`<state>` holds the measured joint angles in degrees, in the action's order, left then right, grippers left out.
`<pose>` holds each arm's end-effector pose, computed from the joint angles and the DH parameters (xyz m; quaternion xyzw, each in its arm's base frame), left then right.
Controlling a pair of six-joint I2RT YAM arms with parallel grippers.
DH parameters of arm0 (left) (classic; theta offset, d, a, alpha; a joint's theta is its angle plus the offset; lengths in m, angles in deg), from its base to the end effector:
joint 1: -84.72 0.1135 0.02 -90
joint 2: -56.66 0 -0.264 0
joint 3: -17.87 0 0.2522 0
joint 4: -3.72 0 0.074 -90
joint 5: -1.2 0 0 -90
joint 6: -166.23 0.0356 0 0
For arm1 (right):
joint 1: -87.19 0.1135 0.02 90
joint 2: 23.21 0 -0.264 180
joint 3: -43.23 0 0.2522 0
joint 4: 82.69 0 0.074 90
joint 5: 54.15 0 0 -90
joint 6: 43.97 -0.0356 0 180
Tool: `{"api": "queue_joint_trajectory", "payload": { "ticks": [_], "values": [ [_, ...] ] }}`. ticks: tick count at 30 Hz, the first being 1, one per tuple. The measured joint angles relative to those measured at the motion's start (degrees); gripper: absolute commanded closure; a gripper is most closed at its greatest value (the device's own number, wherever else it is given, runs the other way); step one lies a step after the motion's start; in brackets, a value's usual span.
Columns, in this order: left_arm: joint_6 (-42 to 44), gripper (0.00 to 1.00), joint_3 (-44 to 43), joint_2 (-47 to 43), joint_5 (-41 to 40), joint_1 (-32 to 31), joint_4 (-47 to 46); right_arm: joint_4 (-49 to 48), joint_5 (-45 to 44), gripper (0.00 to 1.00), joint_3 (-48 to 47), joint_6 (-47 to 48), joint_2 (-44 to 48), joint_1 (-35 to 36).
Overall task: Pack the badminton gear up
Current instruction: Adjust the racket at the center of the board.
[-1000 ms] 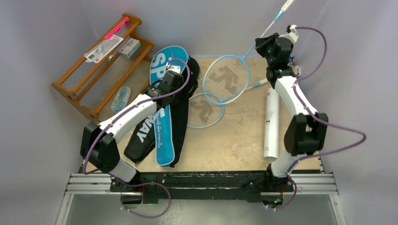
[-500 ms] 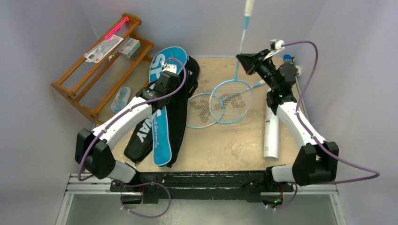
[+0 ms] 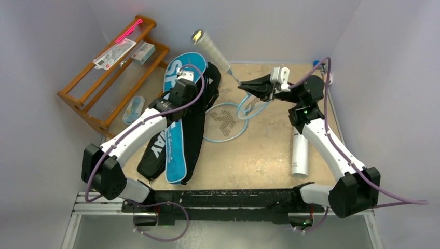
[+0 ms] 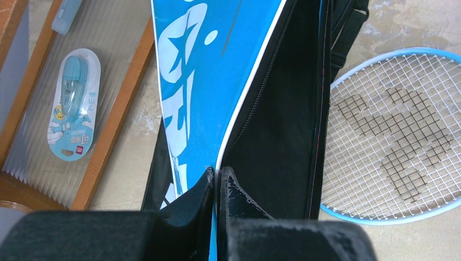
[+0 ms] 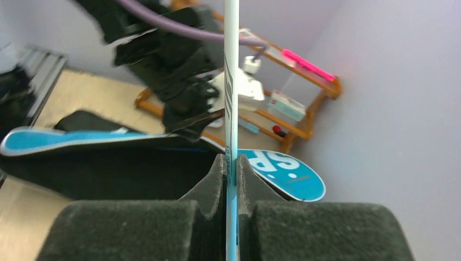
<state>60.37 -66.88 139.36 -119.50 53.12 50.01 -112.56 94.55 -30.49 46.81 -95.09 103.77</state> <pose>0.2765 -0.1488 0.3114 0.0197 0.8942 0.0724 0.4414 0.2488 0.1058 0.4211 -0.4872 0.3550 0.3411 0.7212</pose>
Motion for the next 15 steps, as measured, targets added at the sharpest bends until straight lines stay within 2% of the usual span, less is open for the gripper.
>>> {"api": "queue_joint_trajectory", "payload": {
  "ticks": [4,7,11,15],
  "values": [
    [0.0,1.0,0.1,-0.1,0.7,1.2,-0.3,12.8,11.4,1.0,-2.7,14.6,0.0,0.9],
    [0.0,1.0,0.2,-0.2,1.2,2.4,-0.4,35.3,17.9,1.0,-7.4,33.8,0.0,2.8],
    [0.0,1.0,0.2,-0.2,2.1,3.6,-0.4,63.1,19.3,1.0,-14.5,57.6,-0.5,6.4],
    [0.0,1.0,0.2,-0.2,3.1,5.2,-0.4,78.2,14.8,1.0,-18.0,70.4,-2.1,11.3]
  ]
}}
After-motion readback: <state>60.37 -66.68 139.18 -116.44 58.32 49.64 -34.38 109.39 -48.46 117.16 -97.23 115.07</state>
